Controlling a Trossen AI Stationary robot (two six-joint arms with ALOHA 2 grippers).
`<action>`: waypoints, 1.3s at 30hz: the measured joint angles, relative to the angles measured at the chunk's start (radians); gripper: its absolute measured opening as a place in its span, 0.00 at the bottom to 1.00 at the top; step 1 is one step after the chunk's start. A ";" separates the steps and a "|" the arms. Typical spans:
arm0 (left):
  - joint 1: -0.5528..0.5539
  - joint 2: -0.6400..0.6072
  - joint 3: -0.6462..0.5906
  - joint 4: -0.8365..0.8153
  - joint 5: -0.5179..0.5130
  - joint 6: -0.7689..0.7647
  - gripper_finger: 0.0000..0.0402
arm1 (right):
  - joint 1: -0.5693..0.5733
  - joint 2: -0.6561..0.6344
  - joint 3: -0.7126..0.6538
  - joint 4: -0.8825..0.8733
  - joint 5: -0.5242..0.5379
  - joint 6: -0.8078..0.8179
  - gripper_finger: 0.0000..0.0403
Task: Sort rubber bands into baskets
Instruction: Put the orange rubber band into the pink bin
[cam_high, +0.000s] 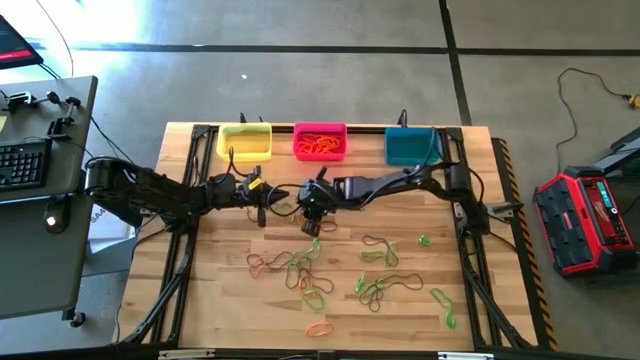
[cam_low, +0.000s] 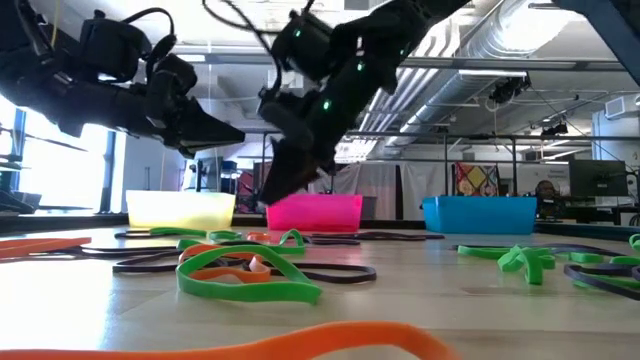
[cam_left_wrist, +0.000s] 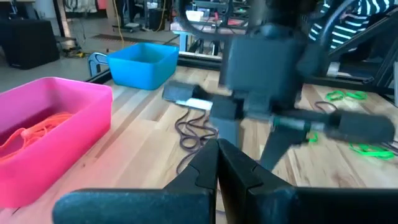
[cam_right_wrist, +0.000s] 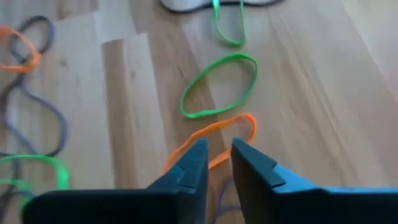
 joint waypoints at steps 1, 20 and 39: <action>0.000 -0.002 -0.003 -0.001 0.000 0.000 0.00 | 0.000 0.011 0.000 0.014 0.007 0.001 0.19; 0.002 -0.004 -0.006 0.010 -0.006 -0.001 0.00 | -0.034 0.113 0.001 0.124 0.024 -0.042 0.18; 0.003 -0.004 -0.006 0.012 -0.008 -0.009 0.00 | -0.160 -0.016 0.001 0.096 0.128 -0.082 0.00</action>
